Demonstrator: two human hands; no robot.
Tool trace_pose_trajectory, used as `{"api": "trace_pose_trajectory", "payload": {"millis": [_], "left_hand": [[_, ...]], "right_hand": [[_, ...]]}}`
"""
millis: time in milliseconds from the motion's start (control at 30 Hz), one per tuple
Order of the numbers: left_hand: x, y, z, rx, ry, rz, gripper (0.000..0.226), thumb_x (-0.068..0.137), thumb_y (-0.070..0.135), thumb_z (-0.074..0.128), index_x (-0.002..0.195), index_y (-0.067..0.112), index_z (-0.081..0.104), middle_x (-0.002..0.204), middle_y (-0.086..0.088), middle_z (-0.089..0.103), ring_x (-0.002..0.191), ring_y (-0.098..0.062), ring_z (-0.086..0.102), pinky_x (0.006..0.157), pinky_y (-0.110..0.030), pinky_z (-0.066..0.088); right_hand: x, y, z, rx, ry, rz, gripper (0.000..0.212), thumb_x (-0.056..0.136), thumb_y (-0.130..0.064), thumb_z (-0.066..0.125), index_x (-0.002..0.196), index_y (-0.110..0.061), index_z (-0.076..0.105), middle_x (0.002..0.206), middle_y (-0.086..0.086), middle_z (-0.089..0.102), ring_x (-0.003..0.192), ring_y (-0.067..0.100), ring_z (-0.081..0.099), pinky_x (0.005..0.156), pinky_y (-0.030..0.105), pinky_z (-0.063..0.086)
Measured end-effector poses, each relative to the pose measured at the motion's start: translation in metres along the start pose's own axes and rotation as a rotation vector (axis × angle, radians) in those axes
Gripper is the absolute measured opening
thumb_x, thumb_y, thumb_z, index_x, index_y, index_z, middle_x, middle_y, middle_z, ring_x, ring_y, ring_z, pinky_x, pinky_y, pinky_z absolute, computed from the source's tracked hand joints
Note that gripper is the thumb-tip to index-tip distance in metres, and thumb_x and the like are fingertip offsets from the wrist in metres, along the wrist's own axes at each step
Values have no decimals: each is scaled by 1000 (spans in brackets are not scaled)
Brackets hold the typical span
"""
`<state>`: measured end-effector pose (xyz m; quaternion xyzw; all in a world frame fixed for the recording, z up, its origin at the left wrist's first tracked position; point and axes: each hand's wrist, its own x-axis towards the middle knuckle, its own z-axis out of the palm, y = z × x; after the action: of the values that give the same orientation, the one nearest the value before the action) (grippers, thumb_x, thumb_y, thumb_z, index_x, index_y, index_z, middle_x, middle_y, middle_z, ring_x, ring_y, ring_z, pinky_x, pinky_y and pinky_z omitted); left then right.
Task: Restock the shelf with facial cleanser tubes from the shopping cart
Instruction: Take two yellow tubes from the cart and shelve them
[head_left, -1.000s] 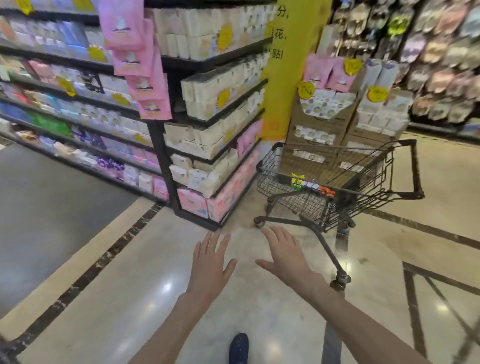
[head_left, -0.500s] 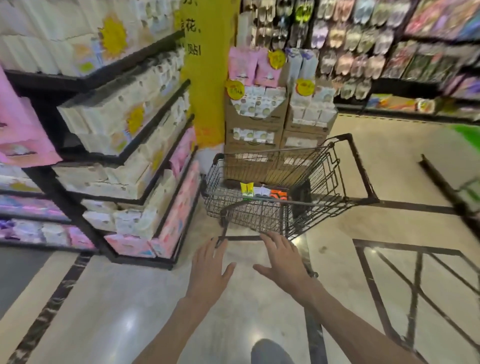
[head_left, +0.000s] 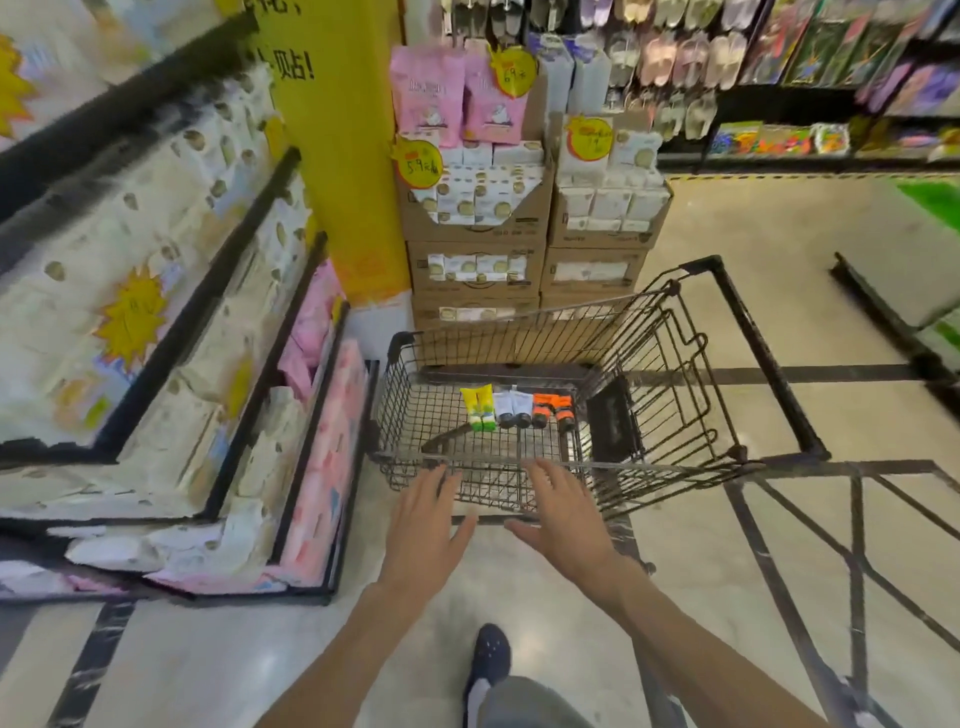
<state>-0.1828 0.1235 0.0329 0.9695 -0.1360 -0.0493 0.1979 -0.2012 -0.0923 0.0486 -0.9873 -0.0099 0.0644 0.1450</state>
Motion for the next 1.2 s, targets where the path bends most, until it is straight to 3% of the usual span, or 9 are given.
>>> {"api": "trace_pose_trajectory", "payload": {"millis": [267, 467, 633, 833, 1033, 1200], "left_hand": [[114, -26, -9, -87, -97, -38, 63, 104, 53, 42, 158, 23, 31, 163, 2, 31, 152, -20, 22, 126, -43, 20], [212, -58, 4, -172, -176, -98, 60, 102, 48, 52, 153, 19, 39, 154, 0, 45, 143, -18, 39, 122, -36, 31], [279, -84, 20, -220, -281, -141, 59, 103, 48, 50, 155, 20, 38, 155, 0, 43, 144, -20, 38, 119, -37, 31], [346, -116, 68, -389, -434, -318, 52, 102, 44, 57, 147, 21, 47, 145, -2, 57, 130, -19, 55, 108, -41, 46], [403, -140, 146, -461, -494, -453, 50, 100, 49, 56, 143, 25, 48, 141, 0, 60, 125, -20, 59, 106, -45, 49], [445, -151, 233, -475, -466, -555, 36, 99, 45, 58, 126, 20, 57, 118, 1, 70, 96, -15, 68, 88, -44, 58]], "right_hand": [[116, 5, 5, 53, -85, 70, 84, 89, -61, 66, 155, -22, 31, 153, 2, 43, 143, 25, 40, 118, 46, 36], [203, 15, 19, 64, -138, 177, 85, 87, -63, 66, 154, -24, 31, 152, 3, 45, 140, 26, 43, 116, 46, 40], [266, 23, 36, 72, -187, 253, 85, 88, -64, 64, 155, -25, 29, 152, 3, 45, 138, 24, 46, 116, 45, 40], [322, 42, 67, 143, -222, 338, 83, 91, -58, 64, 155, -19, 30, 148, 7, 46, 132, 29, 48, 110, 49, 44], [370, 76, 118, 213, -303, 424, 80, 92, -58, 61, 155, -18, 31, 148, 8, 46, 133, 31, 49, 109, 48, 44], [398, 107, 168, 267, -353, 462, 77, 95, -51, 64, 154, -15, 32, 146, 9, 46, 130, 32, 51, 102, 44, 45]]}}
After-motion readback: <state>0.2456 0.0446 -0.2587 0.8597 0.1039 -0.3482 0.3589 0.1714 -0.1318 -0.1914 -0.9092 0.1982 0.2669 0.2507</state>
